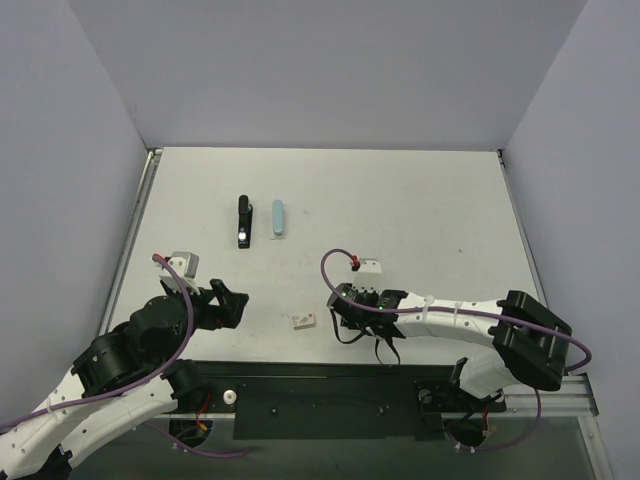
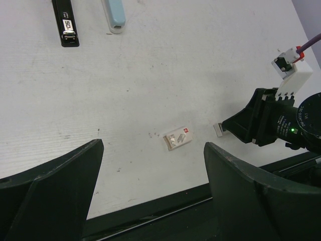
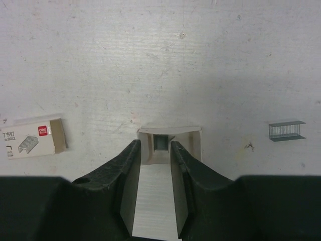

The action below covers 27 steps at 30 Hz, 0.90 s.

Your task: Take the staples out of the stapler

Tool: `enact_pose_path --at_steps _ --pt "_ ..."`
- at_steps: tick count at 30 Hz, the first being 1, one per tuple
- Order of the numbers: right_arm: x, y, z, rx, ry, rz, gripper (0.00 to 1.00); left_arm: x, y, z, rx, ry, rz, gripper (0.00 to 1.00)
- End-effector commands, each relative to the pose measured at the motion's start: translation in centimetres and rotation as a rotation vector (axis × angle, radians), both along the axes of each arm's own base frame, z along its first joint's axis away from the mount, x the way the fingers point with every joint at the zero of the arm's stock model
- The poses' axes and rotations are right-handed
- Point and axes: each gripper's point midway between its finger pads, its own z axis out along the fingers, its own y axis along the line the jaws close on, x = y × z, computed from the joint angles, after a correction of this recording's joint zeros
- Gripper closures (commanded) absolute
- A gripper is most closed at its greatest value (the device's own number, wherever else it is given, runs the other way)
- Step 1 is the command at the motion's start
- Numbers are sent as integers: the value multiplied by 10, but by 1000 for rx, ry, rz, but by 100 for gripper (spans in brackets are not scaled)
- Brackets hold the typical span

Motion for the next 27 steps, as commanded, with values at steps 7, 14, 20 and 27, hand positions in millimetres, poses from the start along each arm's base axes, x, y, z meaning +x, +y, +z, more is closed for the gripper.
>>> enact_pose_path --at_steps 7,14,20,27 --pt "10 -42 57 20 -150 -81 62 -1 1 13 -31 -24 0 8" --pt "8 -77 44 49 -110 -164 55 -1 1 12 -28 -23 -2 8" --pt "1 -92 23 33 -49 -210 51 -1 -1 11 -26 -16 -8 8" --pt "-3 -99 1 15 38 -283 49 -1 -1 12 -29 -18 -7 8"
